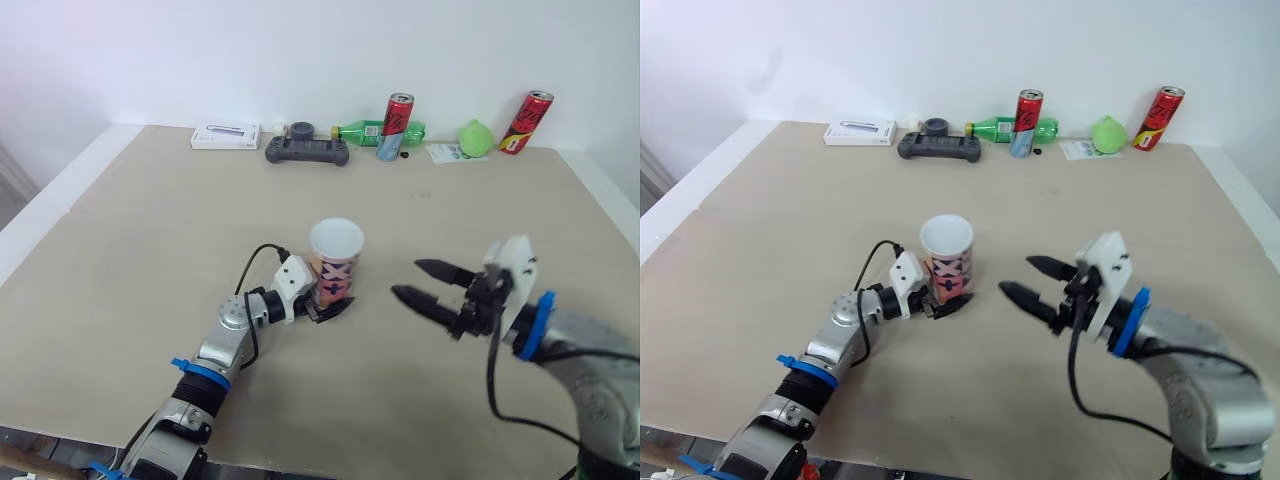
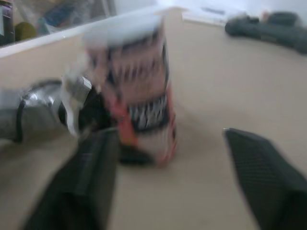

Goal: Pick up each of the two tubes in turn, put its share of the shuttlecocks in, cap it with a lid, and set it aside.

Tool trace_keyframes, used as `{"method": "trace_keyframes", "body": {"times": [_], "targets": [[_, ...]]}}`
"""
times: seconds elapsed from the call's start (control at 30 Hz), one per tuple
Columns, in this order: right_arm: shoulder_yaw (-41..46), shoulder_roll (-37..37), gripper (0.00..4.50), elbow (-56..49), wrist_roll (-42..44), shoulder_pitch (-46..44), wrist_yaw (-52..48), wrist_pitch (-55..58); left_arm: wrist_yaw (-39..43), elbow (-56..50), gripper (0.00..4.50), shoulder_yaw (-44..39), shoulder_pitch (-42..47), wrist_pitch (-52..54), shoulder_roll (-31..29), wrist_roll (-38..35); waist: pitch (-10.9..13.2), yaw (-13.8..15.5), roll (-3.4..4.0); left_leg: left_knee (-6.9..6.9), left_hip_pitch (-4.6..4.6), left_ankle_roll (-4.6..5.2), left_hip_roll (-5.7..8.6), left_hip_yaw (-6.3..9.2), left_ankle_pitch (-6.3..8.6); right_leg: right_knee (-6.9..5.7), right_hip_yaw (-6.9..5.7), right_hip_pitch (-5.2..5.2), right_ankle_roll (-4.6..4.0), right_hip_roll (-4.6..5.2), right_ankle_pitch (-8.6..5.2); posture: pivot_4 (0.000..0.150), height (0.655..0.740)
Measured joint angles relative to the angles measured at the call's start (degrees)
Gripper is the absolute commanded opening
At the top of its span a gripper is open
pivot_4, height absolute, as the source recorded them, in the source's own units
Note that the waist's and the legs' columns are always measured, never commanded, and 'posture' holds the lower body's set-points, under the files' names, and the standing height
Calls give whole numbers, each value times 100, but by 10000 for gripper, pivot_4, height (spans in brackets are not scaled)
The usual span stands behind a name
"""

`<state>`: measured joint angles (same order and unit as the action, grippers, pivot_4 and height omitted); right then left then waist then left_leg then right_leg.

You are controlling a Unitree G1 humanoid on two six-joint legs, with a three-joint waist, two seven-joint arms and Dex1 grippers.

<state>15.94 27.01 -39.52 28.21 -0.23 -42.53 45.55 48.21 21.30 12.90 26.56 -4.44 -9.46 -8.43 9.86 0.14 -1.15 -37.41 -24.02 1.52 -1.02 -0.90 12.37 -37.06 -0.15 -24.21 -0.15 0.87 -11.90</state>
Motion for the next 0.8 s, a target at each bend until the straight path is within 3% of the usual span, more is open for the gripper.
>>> {"method": "trace_keyframes", "body": {"times": [0.1,0.37,0.63,0.8], "targets": [[-762,-345,44356,132,-498,285,384,-651,308,-324,45000,-2,-46,238,-281,-134,6,-29,8,1,-1,-1,-4,-15,0,0,19,-8,-1,3,2,1500,7395],[-2029,-947,44356,1381,-1368,-103,900,-2019,736,-1808,45000,-458,-823,1231,-1402,-726,19,-138,-7,11,-2,-2,-7,-12,0,2,18,-12,-14,6,-5,1500,7395],[-2499,-1291,44356,2586,-1539,-691,883,-2690,630,-3647,45000,-1419,-1382,2591,-2250,-1859,38,-132,-31,15,-3,-5,-15,-12,2,3,16,-16,-24,20,-11,1500,7395],[-2634,-1540,44356,3216,-1559,-1123,884,-2949,441,-3758,45000,-1560,-1697,2683,-2319,-1910,41,-143,-35,15,1,-8,-21,-16,0,2,16,-16,-33,13,-4,1500,7395]]}}
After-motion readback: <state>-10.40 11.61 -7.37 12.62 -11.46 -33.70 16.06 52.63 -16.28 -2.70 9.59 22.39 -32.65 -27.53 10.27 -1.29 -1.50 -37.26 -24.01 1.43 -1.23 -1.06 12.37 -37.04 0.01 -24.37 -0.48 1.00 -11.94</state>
